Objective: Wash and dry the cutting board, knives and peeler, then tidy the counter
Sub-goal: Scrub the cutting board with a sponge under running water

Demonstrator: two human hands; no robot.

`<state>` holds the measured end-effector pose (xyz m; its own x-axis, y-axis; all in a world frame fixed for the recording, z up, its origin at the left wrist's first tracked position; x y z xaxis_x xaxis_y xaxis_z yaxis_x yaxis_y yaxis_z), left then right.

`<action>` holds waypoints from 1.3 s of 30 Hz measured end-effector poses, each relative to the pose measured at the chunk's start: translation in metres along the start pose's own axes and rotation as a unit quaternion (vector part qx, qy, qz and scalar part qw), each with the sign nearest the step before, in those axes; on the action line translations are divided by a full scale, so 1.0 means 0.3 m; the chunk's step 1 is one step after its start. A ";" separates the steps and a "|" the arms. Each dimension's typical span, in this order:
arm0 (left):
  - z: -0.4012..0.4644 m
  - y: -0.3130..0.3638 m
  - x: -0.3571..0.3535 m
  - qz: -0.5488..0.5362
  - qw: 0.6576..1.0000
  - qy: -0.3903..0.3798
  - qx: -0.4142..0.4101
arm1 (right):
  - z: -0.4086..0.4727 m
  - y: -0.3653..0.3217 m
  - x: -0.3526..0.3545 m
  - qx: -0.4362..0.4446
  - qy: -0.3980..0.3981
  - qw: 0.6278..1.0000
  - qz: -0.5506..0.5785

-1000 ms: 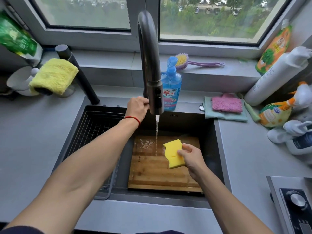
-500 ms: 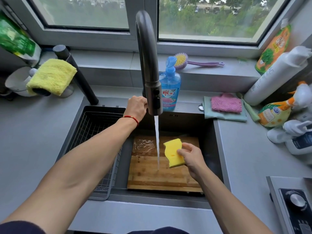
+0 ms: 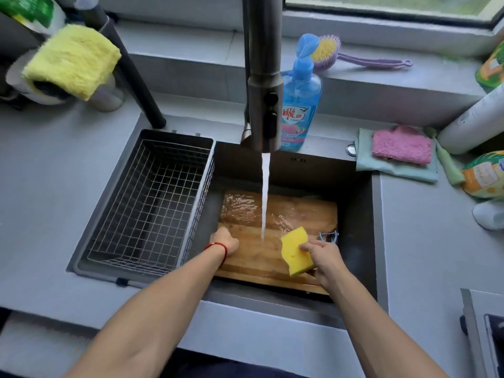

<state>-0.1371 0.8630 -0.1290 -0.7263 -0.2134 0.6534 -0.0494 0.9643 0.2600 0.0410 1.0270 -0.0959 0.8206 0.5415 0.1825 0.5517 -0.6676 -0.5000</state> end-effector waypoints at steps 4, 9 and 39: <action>0.103 -0.078 -0.097 0.036 0.995 -0.039 0.081 | 0.082 0.052 0.012 -0.003 0.012 1.000 -0.015; 0.184 -0.074 -0.153 -0.067 0.987 0.058 0.137 | 0.116 0.069 0.044 0.003 0.024 1.000 -0.012; -0.277 -0.016 0.248 -0.394 0.911 0.034 -0.121 | -0.224 0.056 -0.179 0.441 -0.086 0.864 -0.226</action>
<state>-0.1341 0.8295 -0.0226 -0.4862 -0.8410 0.2372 -0.3787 0.4474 0.8102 0.0162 0.9526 -0.0572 0.4748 0.7631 0.4385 0.4200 0.2414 -0.8748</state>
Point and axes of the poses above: each hand's wrist, its own z-axis towards the middle knuckle, its own x-axis out of the back of the hand, y = z × x, the point moved 1 cm from there along z, towards the middle knuckle, and after that the axes turned 4 degrees about y, right-handed, at the moved point
